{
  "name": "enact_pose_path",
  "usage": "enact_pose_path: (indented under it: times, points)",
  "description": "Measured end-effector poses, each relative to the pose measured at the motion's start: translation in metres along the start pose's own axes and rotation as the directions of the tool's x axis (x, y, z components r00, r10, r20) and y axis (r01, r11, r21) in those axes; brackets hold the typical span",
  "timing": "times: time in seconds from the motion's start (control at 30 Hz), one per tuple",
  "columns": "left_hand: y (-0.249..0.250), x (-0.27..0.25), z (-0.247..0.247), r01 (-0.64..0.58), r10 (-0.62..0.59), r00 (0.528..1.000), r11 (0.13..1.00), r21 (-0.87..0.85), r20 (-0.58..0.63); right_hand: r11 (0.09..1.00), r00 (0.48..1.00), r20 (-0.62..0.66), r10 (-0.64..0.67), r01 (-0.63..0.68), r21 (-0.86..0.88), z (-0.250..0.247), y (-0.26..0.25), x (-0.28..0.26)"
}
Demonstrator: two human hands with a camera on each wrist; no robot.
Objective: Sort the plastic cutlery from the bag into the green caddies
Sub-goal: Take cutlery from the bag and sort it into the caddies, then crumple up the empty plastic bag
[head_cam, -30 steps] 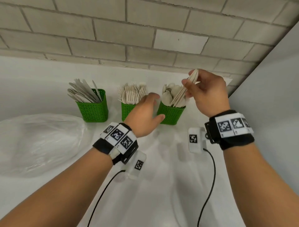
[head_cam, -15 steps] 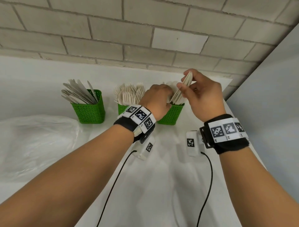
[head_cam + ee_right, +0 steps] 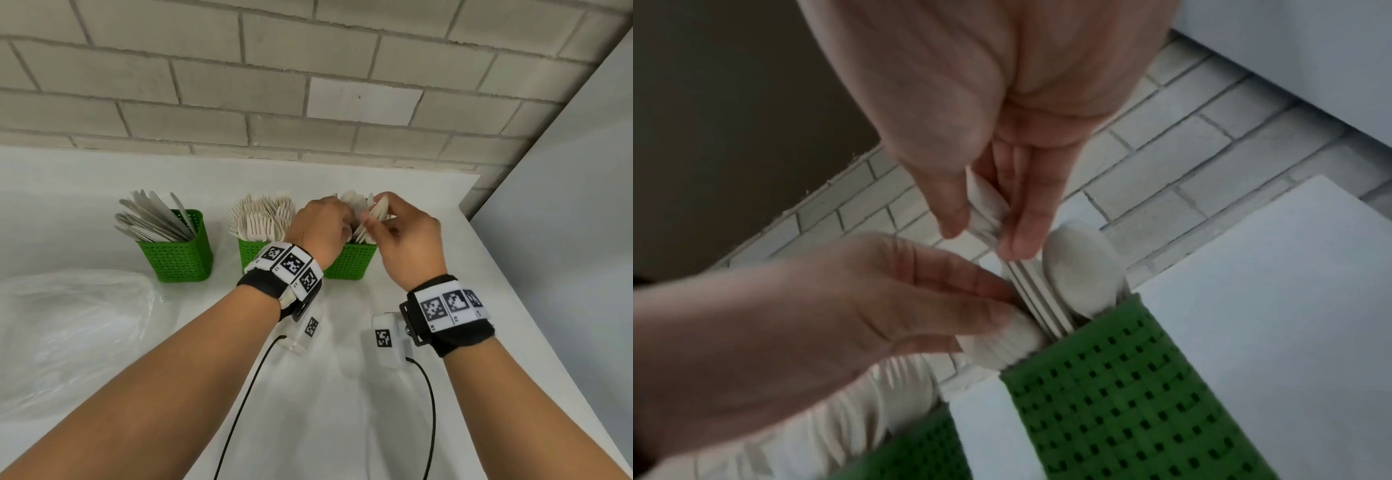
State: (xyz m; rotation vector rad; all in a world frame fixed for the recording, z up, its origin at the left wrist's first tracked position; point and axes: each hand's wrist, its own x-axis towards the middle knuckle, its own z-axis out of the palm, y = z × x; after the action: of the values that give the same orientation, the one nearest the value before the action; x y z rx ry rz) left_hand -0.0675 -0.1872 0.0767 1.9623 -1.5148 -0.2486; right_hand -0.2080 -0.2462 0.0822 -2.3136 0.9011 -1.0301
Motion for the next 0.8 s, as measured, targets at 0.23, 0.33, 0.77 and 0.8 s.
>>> enact_pose_path:
  times: [0.23,0.33,0.77,0.8]
  points:
    - [-0.006,-0.001,-0.002,-0.010,0.010,1.000,1.000,0.028,-0.001,0.953,0.996,0.071,-0.047,0.066,-0.297,0.021,-0.001,0.007]
    - [-0.007,-0.003,-0.002,-0.016,0.016,1.000,1.000,0.020,-0.010,0.911,0.981,0.171,-0.097,0.157,-0.381,0.027,0.005,-0.005]
    - [0.009,-0.047,-0.032,-0.004,-0.025,0.989,0.980,-0.197,-0.146,0.928,0.969,0.242,-0.039,0.125,-0.351,0.023,-0.002,-0.008]
    - [0.004,-0.060,-0.042,-0.026,-0.017,0.983,0.972,-0.233,-0.181,0.942,0.978,0.188,-0.087,0.142,-0.304,0.025,-0.009,-0.010]
